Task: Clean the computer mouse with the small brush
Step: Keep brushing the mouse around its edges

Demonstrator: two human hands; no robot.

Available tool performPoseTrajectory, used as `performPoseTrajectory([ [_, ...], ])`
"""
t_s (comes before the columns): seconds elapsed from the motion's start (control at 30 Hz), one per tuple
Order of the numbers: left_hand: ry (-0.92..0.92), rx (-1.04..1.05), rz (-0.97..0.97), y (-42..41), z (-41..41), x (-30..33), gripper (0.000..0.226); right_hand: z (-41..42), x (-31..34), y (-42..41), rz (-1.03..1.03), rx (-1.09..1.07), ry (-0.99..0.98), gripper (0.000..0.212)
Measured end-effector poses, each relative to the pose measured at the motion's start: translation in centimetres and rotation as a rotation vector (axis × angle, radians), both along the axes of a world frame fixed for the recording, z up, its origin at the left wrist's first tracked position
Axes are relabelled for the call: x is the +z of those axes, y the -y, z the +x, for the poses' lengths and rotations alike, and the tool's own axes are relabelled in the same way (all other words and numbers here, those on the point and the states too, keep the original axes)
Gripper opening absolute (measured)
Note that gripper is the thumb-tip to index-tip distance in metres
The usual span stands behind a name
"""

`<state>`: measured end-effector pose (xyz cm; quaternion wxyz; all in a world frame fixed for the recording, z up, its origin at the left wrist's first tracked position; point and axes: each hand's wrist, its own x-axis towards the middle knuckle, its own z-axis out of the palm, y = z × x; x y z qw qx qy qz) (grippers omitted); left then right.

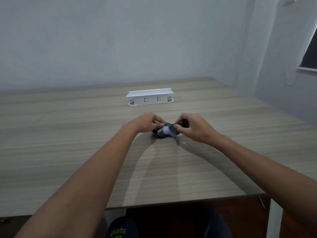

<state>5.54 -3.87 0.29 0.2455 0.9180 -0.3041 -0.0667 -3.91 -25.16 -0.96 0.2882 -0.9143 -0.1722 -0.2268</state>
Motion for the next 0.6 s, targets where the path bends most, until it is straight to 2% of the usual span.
performPoseTrajectory([
  [0.07,-0.009,0.008,-0.007,0.0,0.0,-0.3,0.03,0.4,0.2,0.7,0.053,-0.101,0.039,0.01],
  [0.2,0.0,-0.002,-0.022,-0.1,0.2,-0.4,0.028,-0.5,0.1,0.1,0.035,0.03,-0.022,0.006],
  [0.37,-0.008,0.017,-0.021,-0.1,0.3,-0.6,0.03,0.2,-0.1,1.3,0.065,-0.132,0.027,0.012],
  [0.5,-0.013,0.011,-0.032,-0.1,0.6,-0.8,0.029,-0.8,0.1,0.5,0.044,0.04,-0.048,0.008],
  [0.6,-0.016,0.012,-0.02,0.0,0.4,-0.6,0.03,0.1,-0.2,0.9,0.008,-0.061,-0.025,0.012],
])
